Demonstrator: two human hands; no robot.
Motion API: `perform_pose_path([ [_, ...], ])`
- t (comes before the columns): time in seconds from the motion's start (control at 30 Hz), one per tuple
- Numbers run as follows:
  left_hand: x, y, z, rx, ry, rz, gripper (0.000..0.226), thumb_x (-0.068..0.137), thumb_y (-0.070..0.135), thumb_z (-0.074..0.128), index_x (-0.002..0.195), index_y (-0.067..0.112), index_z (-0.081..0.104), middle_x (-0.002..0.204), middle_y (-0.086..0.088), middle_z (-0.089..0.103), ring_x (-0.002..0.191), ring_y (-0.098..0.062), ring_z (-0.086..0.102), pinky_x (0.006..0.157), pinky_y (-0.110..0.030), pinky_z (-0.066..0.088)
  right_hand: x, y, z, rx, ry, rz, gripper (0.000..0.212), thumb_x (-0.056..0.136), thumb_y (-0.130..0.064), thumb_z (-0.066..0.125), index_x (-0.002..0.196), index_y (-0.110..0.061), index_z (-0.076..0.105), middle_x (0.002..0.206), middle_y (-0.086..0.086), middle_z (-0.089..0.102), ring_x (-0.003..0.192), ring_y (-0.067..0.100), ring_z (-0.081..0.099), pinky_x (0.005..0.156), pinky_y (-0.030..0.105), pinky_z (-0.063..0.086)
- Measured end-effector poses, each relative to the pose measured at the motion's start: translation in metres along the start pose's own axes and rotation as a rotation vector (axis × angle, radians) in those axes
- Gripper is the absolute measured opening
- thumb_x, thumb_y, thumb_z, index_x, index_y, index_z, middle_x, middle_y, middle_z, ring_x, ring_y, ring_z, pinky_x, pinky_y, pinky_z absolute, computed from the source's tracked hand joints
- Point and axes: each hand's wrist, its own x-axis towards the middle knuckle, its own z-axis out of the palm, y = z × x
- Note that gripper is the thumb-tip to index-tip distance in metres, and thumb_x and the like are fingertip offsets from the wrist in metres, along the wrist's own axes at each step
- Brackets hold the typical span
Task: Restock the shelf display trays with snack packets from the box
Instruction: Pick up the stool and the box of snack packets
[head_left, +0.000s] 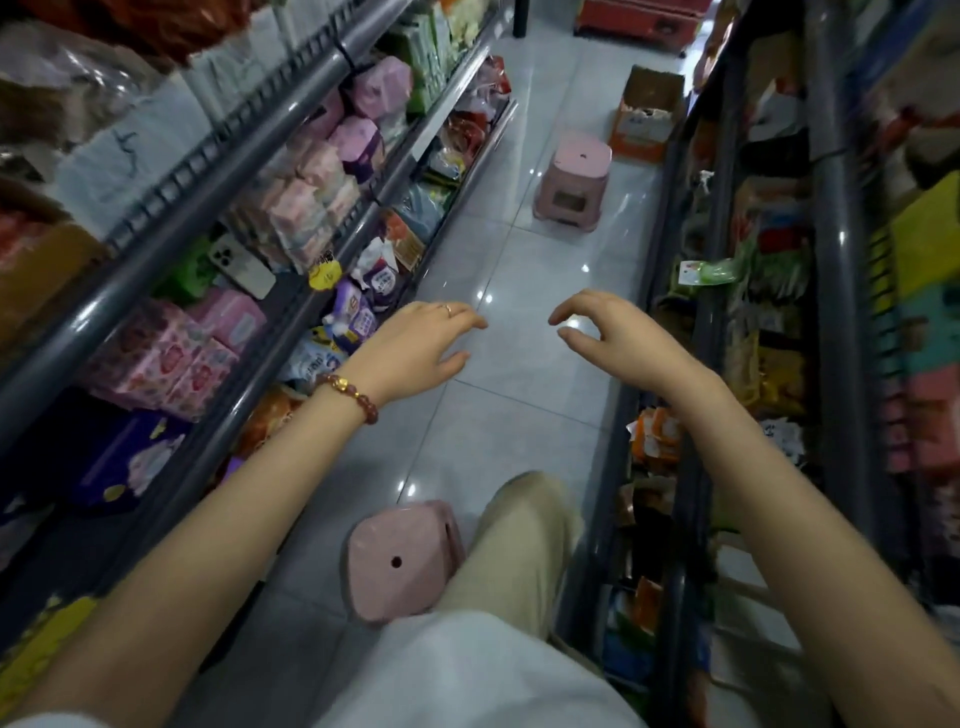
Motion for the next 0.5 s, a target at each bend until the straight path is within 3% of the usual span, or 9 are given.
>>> perform_pose_path([
  [0.17, 0.068, -0.012, -0.003, -0.045, -0.03, -0.029, 0.041, 0.095, 0.024, 0.053, 0.135, 0.016, 0.048, 0.136, -0.004, 0.052, 0.117, -0.025, 0.052, 0.095, -0.035, 0.038, 0.029, 0.034, -0.032, 0.082, 0.022, 0.058, 0.023, 0.096, -0.027, 0.051, 0.115, -0.02, 0.061, 0.118, -0.006, 0.058, 0.109, 0.009, 0.052, 0.088, 0.023, 0.039],
  [0.3, 0.148, -0.033, -0.003, -0.118, -0.06, -0.027, 0.033, 0.095, 0.024, 0.053, 0.127, 0.018, 0.056, 0.126, -0.002, 0.06, 0.113, -0.021, 0.057, 0.094, -0.037, 0.046, 0.055, 0.087, -0.061, 0.197, 0.017, 0.151, 0.019, 0.095, -0.025, 0.052, 0.11, -0.02, 0.064, 0.105, -0.01, 0.061, 0.091, 0.002, 0.056, 0.081, 0.026, 0.048],
  [0.4, 0.211, -0.061, 0.002, -0.178, -0.086, -0.051, 0.026, 0.094, 0.024, 0.054, 0.119, 0.019, 0.062, 0.117, 0.0, 0.065, 0.106, -0.017, 0.06, 0.091, -0.037, 0.049, 0.098, 0.14, -0.077, 0.209, -0.016, 0.226, 0.014, 0.094, -0.023, 0.054, 0.102, -0.023, 0.066, 0.102, -0.007, 0.066, 0.095, 0.007, 0.061, 0.089, 0.035, 0.051],
  [0.5, 0.28, -0.092, -0.002, -0.222, -0.106, -0.047, 0.025, 0.095, 0.023, 0.053, 0.117, 0.021, 0.063, 0.114, 0.002, 0.066, 0.104, -0.015, 0.061, 0.088, -0.036, 0.05, 0.166, 0.176, -0.104, 0.216, 0.022, 0.274, 0.013, 0.094, -0.02, 0.056, 0.098, -0.024, 0.067, 0.1, -0.004, 0.068, 0.098, 0.012, 0.062, 0.091, 0.034, 0.05],
])
